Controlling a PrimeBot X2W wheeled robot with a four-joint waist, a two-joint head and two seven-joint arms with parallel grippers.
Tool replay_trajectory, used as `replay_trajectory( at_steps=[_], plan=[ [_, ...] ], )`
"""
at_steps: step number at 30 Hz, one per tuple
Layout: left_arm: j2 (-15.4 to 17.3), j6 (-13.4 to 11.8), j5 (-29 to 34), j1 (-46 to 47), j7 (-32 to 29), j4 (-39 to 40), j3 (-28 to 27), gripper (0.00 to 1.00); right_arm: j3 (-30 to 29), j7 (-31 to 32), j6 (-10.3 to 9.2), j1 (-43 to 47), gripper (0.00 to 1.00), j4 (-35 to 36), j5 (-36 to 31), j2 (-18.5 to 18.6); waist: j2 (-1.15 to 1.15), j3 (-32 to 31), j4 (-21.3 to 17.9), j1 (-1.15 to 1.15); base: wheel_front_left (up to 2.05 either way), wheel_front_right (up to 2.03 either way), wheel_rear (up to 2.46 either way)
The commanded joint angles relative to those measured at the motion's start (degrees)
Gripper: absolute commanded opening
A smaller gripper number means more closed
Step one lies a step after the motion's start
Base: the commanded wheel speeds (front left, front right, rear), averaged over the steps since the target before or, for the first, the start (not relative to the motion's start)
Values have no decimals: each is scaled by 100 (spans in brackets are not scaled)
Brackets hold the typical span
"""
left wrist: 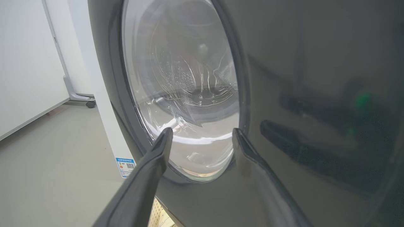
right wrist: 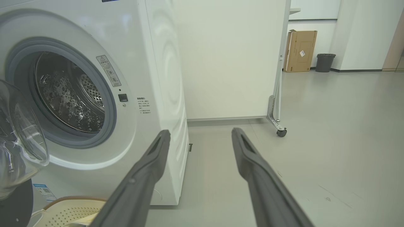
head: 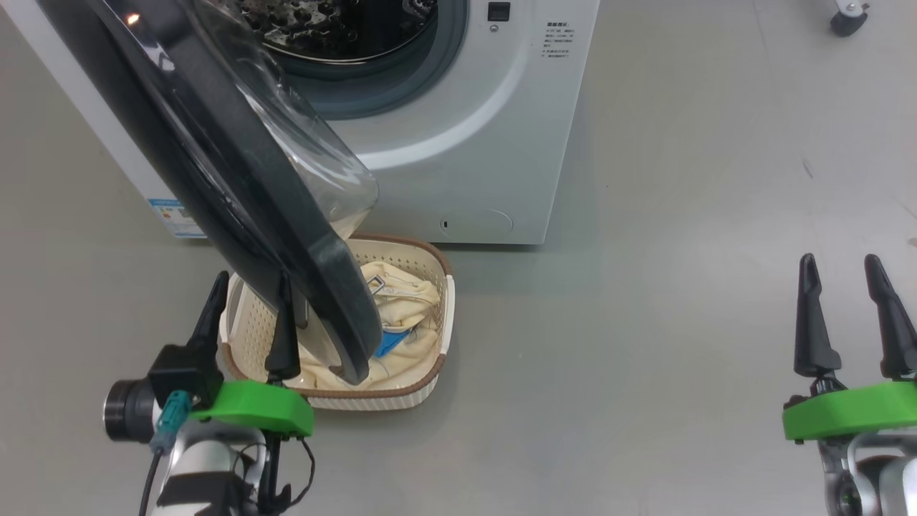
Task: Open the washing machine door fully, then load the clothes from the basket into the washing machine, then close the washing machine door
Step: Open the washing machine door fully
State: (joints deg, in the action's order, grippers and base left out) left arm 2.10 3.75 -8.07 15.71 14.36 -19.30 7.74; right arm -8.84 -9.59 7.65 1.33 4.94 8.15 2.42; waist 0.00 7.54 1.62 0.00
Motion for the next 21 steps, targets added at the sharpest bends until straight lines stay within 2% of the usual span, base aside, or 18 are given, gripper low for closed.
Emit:
replay_trajectory(
  at_steps=[1, 21],
  plan=[
    [120, 7, 45, 76, 63, 192, -204, 100, 85, -42, -16, -44, 100, 147, 7, 47, 0, -19, -3, 0, 0, 0, 0],
    [106, -20, 7, -34, 63, 183, -216, 100, 54, -18, -16, 114, 100, 48, 20, 46, 0, -154, 14, 0, 0, 0, 0]
  ],
)
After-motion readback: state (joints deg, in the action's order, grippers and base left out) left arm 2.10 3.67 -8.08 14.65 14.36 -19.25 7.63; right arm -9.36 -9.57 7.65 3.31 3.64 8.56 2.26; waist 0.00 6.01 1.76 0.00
